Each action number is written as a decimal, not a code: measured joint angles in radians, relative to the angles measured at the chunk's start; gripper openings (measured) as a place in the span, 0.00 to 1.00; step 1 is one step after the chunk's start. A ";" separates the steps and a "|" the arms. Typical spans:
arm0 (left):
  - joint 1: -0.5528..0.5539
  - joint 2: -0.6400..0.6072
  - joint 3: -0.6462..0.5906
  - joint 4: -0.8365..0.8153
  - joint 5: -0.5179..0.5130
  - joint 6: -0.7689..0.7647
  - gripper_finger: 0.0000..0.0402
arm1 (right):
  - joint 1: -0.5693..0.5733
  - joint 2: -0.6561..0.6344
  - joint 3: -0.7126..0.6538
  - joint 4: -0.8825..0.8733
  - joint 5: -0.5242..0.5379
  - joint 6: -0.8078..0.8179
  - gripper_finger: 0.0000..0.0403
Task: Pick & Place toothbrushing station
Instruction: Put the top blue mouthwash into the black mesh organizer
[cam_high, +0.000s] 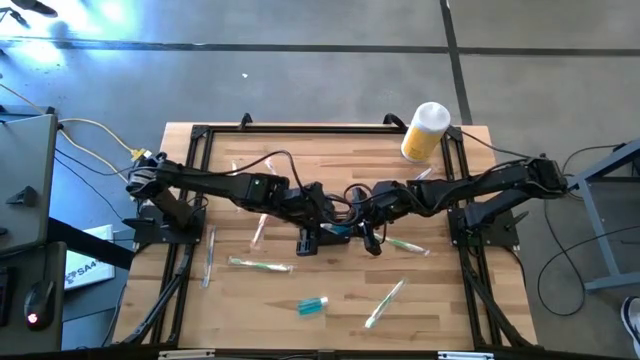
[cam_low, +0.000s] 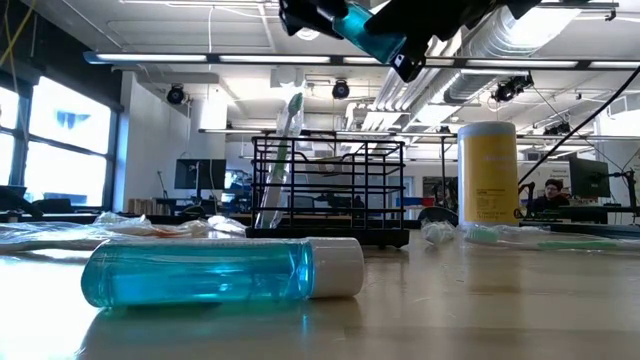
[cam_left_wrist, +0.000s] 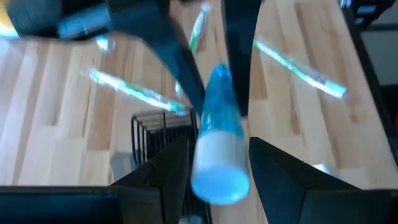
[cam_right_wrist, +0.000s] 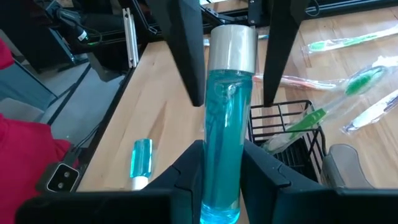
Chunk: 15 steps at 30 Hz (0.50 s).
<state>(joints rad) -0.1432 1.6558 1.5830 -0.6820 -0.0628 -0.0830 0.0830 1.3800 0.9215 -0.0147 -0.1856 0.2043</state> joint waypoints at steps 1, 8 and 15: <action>0.000 0.001 0.001 0.001 0.000 0.000 0.40 | 0.000 0.000 0.000 0.000 0.000 0.000 0.17; 0.000 0.002 0.000 0.000 0.000 -0.001 0.39 | 0.000 0.000 0.000 -0.005 0.000 0.000 0.18; 0.000 0.002 0.000 0.018 -0.001 0.026 0.25 | 0.000 0.000 0.000 -0.012 -0.001 -0.003 0.17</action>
<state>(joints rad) -0.1429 1.6581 1.5833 -0.6643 -0.0633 -0.0570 0.0834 1.3800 0.9215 -0.0270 -0.1869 0.2015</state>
